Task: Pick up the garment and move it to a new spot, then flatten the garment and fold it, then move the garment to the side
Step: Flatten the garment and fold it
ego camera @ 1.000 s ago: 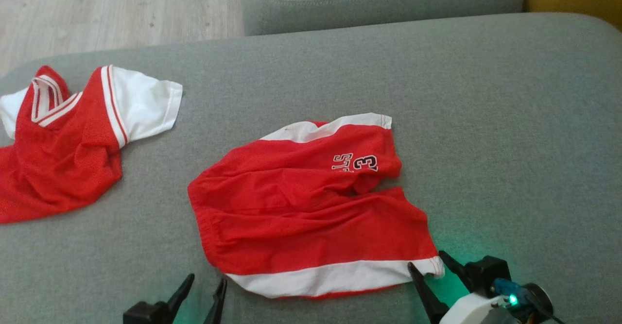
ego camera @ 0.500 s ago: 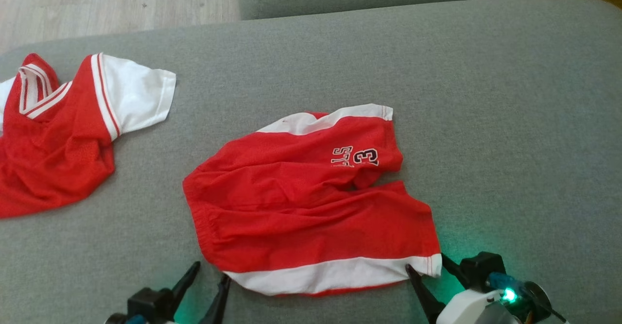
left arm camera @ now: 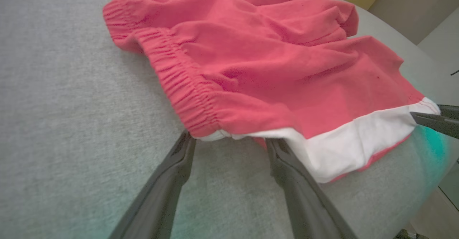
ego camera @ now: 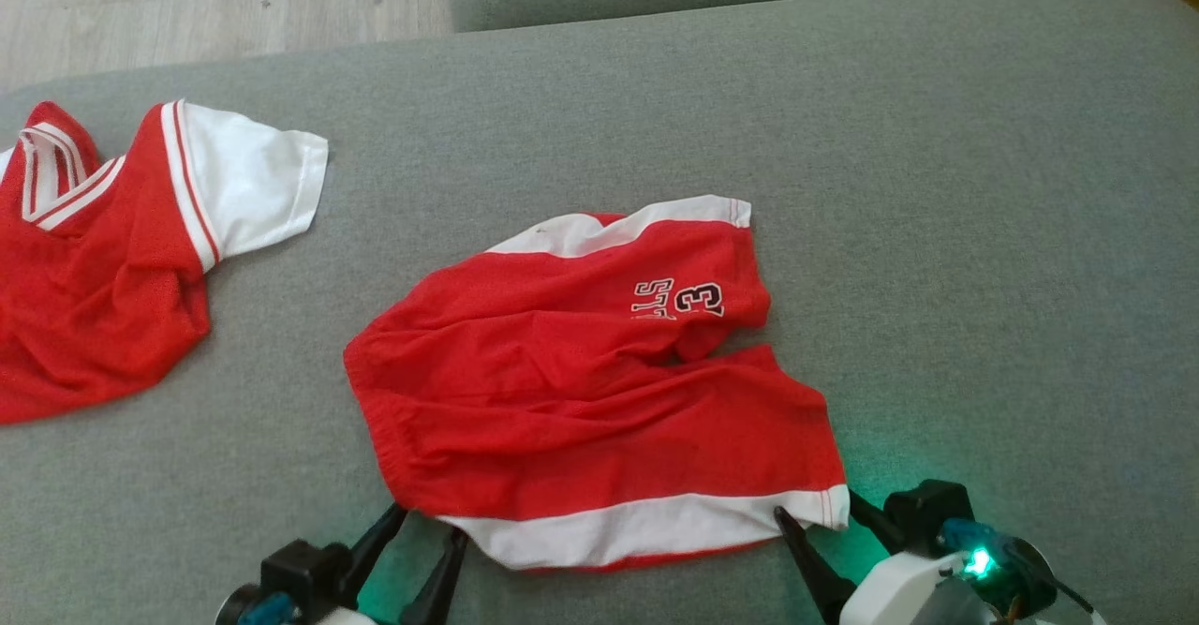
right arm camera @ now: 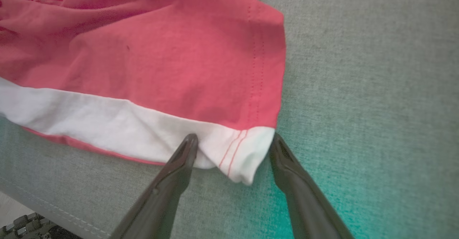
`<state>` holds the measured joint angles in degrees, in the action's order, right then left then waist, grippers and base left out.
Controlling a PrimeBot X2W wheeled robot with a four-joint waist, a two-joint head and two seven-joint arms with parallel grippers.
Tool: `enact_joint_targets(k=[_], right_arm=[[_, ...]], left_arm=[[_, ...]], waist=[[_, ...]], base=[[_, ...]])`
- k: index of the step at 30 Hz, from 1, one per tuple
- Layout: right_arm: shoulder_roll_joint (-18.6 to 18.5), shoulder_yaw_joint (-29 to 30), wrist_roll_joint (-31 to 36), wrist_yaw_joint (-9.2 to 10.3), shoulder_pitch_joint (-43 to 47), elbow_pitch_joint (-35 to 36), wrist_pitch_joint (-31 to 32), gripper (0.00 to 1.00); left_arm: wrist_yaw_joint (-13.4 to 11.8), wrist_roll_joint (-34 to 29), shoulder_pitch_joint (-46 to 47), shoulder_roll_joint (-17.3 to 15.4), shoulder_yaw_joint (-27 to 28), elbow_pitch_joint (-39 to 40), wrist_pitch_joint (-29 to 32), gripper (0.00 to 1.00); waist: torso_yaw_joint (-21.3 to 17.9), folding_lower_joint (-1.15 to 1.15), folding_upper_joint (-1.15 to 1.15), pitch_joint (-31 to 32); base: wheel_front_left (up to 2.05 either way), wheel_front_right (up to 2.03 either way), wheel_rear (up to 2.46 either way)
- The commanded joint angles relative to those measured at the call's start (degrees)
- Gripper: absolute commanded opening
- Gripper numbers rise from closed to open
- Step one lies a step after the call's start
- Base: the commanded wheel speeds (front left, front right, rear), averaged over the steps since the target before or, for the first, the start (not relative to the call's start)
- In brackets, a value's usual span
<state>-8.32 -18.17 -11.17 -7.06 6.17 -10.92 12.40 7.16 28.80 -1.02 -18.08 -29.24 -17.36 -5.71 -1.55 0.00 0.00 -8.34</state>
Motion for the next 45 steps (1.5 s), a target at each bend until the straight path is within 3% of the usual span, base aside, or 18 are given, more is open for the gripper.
enact_joint_targets(k=[1,22,25,26,29,31,32,33,34,35,40,45], right_arm=[[-1.3,-1.5,-0.5,-0.43,-1.9,1.5,0.2,1.0],[-1.4,-2.3,-2.0,-0.43,-3.7,0.3,0.4,1.0],[-1.3,-3.0,-2.8,-0.43,-3.8,-0.1,1.0,0.87],[-1.4,-3.4,-3.2,-0.43,-3.8,-0.2,1.3,0.87],[-1.8,-4.5,-4.5,-0.43,-3.6,-0.1,2.1,1.0],[-2.4,-5.3,-5.6,-0.43,-3.4,0.1,2.9,1.0],[-2.8,-5.8,-6.3,-0.43,-3.3,0.2,3.5,0.92],[-3.3,-6.7,-7.0,-0.43,-3.3,0.5,4.0,0.48],[-3.9,-7.0,-8.9,-0.43,-3.2,1.0,4.5,0.0],[-4.2,-7.2,-9.7,-0.43,-3.1,1.3,4.9,0.0],[-5.0,-5.5,-14.0,-0.43,-2.3,4.1,5.1,0.0],[-6.9,-1.0,-23.9,-0.43,-0.5,12.4,6.1,0.0]], left_arm=[[0.3,0.5,3.0,-1.4,1.2,2.1,-0.8,1.0],[0.3,2.5,7.8,-3.6,-3.5,4.8,0.3,1.0],[0.3,2.9,7.5,-3.9,-4.1,5.0,0.7,1.0],[0.3,3.1,7.3,-4.0,-4.2,5.1,0.9,1.0],[0.3,3.7,6.8,-4.8,-4.6,5.7,1.4,1.0],[0.3,4.0,6.5,-5.2,-4.8,6.0,1.7,1.0],[0.3,4.1,6.5,-5.5,-4.9,6.0,1.9,0.97],[0.3,4.4,6.4,-5.6,-5.1,6.1,2.2,0.76],[0.3,5.1,6.2,-6.1,-5.8,6.4,3.2,0.13],[0.3,5.7,6.0,-6.4,-6.2,6.8,3.8,0.0],[0.3,9.3,3.9,-8.8,-7.5,10.3,6.7,0.0],[0.3,18.4,-0.3,-14.1,-6.9,20.9,11.0,0.0]], waist=[[-0.1,0.0,0.0,0.0],[-1.6,0.0,0.0,-1.2],[-1.7,0.0,0.0,-1.3],[-1.6,0.0,0.0,-1.3],[-1.4,0.0,0.0,-1.2],[-1.2,0.0,0.0,-1.1],[-1.1,0.0,0.0,-1.1],[-1.0,0.0,0.0,-1.0],[-0.9,0.0,0.0,-0.6],[-0.8,0.0,0.0,-0.3],[-0.8,0.0,0.0,1.1],[-0.6,0.0,0.0,3.1]], base=[[0.0,0.0,0.0],[0.0,0.0,0.0],[0.0,0.0,0.0],[0.0,0.0,0.0],[0.0,0.0,0.0],[0.0,0.0,0.0],[0.0,0.0,0.0],[0.0,0.0,0.0],[0.0,0.0,0.0],[0.0,0.0,0.0],[0.0,0.0,0.0],[0.0,0.0,0.0]])
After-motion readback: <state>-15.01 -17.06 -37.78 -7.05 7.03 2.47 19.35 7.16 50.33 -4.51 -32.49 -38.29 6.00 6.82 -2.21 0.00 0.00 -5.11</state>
